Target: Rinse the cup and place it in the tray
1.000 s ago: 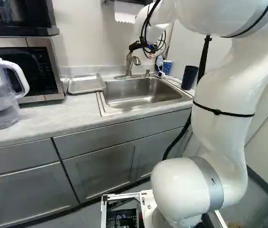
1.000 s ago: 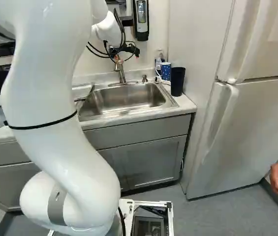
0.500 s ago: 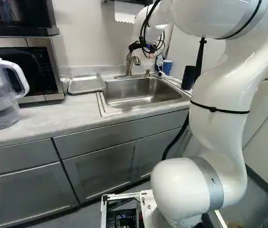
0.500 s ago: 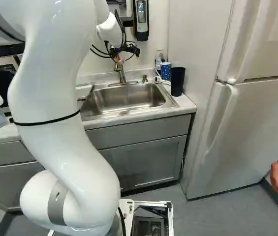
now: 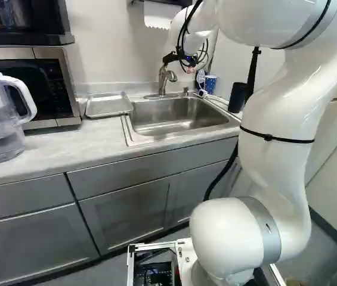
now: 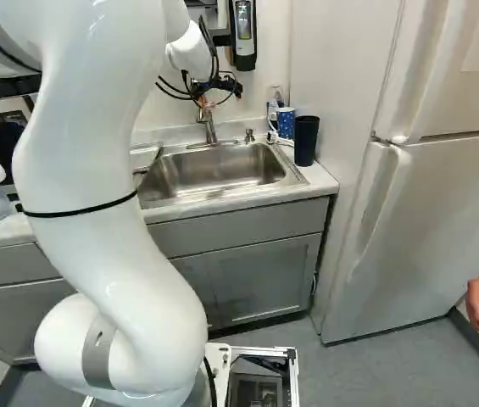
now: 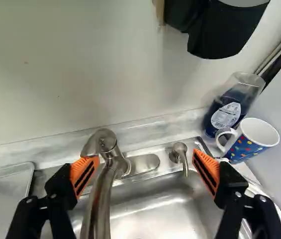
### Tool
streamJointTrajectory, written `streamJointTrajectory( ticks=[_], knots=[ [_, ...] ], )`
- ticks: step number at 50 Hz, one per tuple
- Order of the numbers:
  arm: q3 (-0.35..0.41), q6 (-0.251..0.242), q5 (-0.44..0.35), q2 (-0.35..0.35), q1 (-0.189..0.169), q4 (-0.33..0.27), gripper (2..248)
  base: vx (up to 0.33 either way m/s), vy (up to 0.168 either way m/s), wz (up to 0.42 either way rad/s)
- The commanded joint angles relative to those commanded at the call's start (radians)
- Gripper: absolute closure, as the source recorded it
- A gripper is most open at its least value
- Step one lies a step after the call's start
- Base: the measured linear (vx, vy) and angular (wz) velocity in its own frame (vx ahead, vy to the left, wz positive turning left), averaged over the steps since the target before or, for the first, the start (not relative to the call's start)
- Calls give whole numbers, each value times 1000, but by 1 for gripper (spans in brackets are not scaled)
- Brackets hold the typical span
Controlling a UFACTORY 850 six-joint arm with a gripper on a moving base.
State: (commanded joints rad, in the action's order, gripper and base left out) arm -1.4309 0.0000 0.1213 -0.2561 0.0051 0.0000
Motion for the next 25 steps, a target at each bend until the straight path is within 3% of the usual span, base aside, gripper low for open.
streamJointTrajectory(
  ticks=[25],
  knots=[
    [-35, 0, 0, -31, -5, 0, 3, 0, 0, 0]
  ],
)
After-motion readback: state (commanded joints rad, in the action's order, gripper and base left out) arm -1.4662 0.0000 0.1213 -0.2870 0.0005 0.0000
